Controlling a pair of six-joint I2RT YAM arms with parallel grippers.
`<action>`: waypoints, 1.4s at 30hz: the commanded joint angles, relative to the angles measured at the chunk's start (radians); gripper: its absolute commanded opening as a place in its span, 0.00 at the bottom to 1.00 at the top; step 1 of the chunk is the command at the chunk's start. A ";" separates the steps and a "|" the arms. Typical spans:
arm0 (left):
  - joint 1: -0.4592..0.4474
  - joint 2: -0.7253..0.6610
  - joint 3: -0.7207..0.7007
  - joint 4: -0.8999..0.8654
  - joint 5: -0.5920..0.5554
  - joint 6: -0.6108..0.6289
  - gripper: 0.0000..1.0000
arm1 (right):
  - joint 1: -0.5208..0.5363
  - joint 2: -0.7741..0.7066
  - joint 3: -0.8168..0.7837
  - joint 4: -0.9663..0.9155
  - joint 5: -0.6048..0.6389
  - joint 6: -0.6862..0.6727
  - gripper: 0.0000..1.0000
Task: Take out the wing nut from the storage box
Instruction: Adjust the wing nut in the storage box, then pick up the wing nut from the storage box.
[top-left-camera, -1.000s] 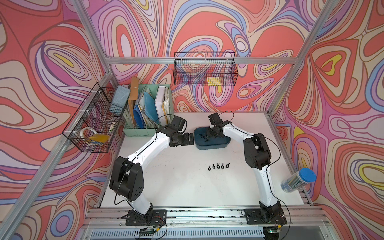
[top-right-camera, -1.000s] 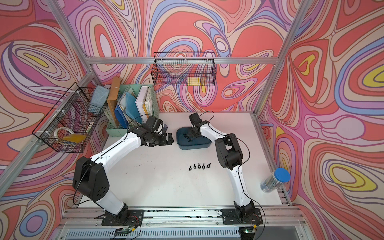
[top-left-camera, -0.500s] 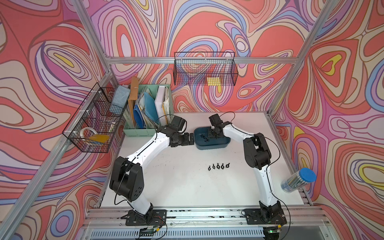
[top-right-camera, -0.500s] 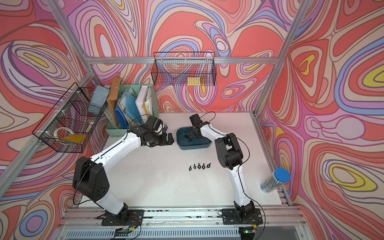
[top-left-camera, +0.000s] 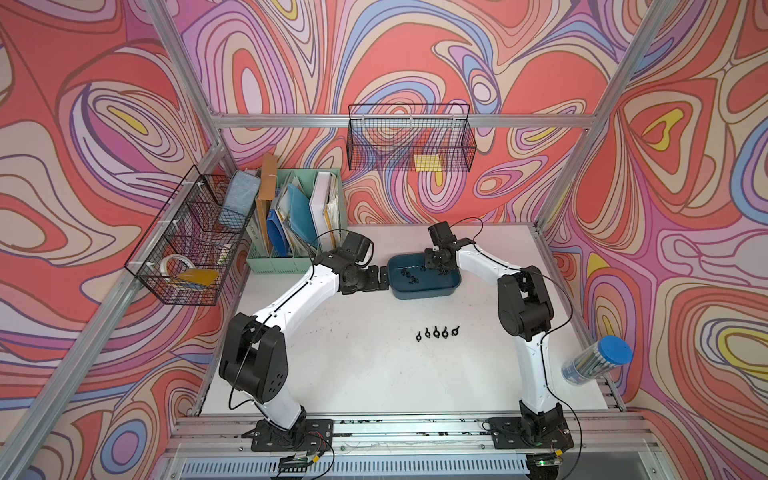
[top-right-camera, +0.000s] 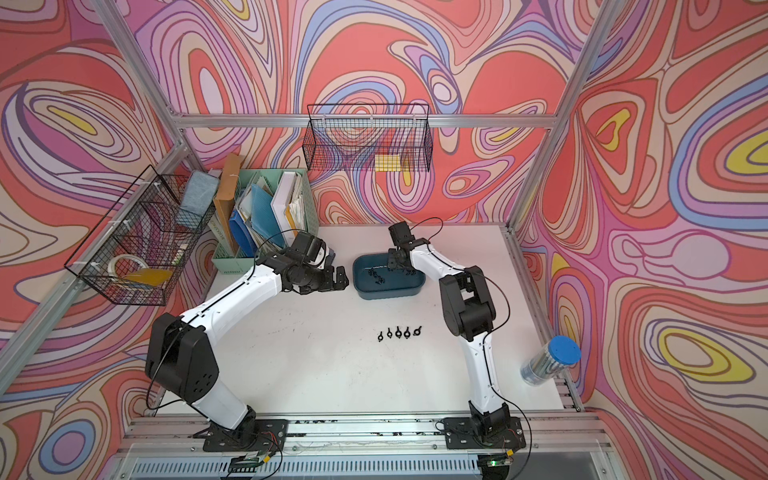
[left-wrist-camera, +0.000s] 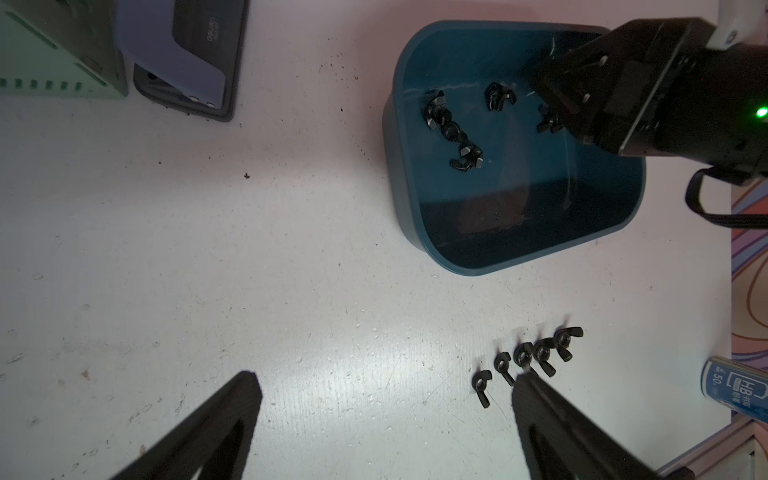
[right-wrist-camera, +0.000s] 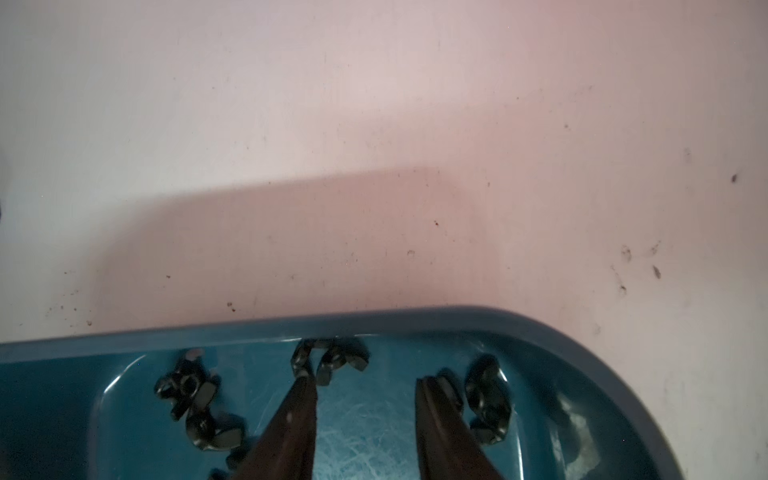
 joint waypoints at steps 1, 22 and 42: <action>0.002 0.026 0.031 0.020 0.033 -0.022 0.95 | -0.002 -0.065 -0.034 0.024 -0.030 0.001 0.53; -0.105 0.373 0.351 0.035 0.059 -0.098 0.69 | -0.002 -0.261 -0.298 0.007 -0.193 0.010 0.79; -0.107 0.461 0.414 0.021 0.044 -0.104 0.54 | 0.110 -0.380 -0.454 0.018 -0.129 0.129 0.64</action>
